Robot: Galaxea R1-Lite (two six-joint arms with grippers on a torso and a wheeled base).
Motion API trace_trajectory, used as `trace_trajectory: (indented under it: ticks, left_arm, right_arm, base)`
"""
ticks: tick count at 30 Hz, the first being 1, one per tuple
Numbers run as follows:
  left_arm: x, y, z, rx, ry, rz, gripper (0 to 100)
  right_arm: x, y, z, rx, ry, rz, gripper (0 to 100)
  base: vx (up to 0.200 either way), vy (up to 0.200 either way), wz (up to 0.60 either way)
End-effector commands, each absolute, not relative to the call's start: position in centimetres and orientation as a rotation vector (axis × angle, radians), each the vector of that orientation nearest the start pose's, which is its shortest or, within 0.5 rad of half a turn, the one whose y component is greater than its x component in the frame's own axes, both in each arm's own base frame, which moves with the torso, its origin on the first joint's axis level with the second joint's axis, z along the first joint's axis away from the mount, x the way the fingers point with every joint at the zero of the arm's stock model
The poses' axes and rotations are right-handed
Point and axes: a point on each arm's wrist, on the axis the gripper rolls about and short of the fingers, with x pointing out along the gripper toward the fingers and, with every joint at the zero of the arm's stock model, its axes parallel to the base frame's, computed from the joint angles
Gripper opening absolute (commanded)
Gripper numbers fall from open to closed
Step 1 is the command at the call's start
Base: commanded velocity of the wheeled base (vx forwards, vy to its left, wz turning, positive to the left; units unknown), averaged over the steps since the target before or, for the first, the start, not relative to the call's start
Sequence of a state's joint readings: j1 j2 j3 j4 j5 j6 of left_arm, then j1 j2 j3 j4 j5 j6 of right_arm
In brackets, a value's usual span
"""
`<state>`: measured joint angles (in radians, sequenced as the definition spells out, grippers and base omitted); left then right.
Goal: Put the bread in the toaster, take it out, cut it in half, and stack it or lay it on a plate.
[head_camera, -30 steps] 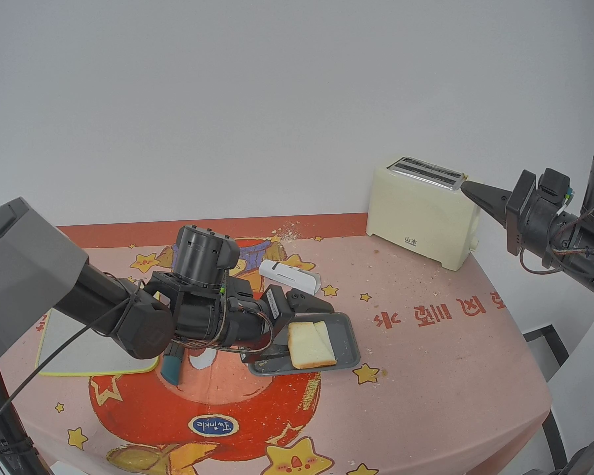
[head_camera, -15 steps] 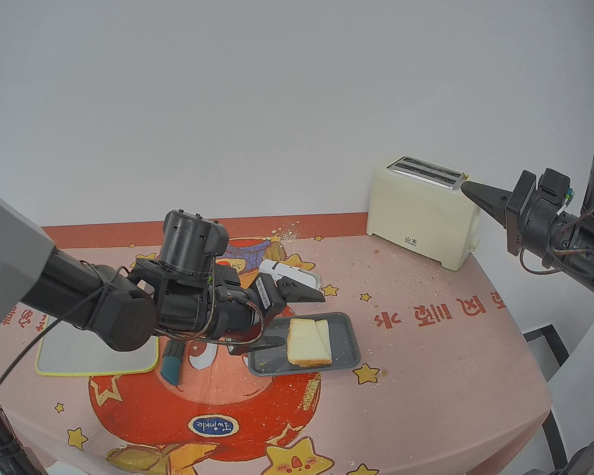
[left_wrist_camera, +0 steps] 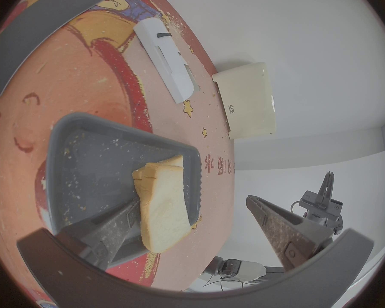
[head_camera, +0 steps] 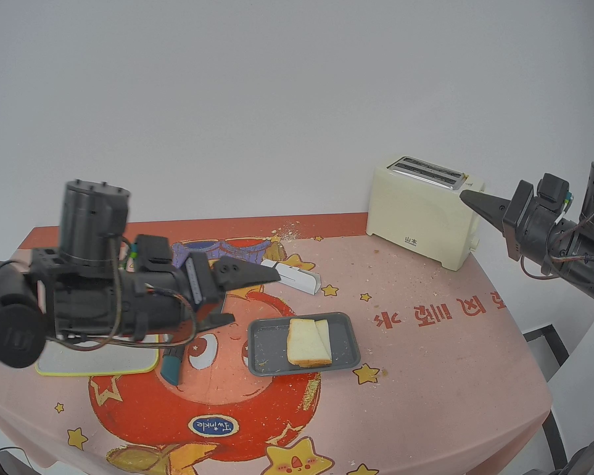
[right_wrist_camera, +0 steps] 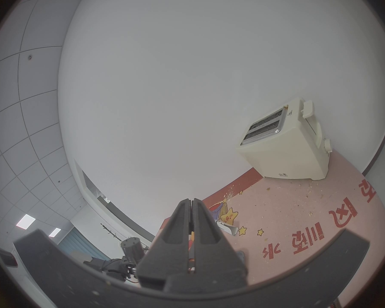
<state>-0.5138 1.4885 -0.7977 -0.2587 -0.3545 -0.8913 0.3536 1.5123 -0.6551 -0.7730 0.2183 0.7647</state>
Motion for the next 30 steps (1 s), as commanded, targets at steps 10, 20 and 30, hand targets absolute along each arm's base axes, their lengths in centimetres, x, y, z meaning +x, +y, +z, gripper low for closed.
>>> trace_trajectory:
  ticks: [10, 20, 30]
  left_arm:
    - [14.4, -5.6, 24.1, -0.588, 0.464, -0.558, 100]
    - [15.3, -5.4, 22.7, -0.537, 0.453, -0.537, 100]
    - [14.9, -3.8, 24.2, -0.349, 0.094, -0.522, 100]
  right_arm:
    - [22.7, 10.1, 15.8, 0.518, 0.439, 0.504, 0]
    - [24.1, 9.9, 13.3, 0.346, 0.457, 0.356, 0]
    - [27.3, 4.1, 15.2, 0.238, 0.169, 0.071, 0]
  base:
    - [0.0, 0.0, 0.0]
    - [0.0, 0.0, 0.0]
    - [0.0, 0.0, 0.0]
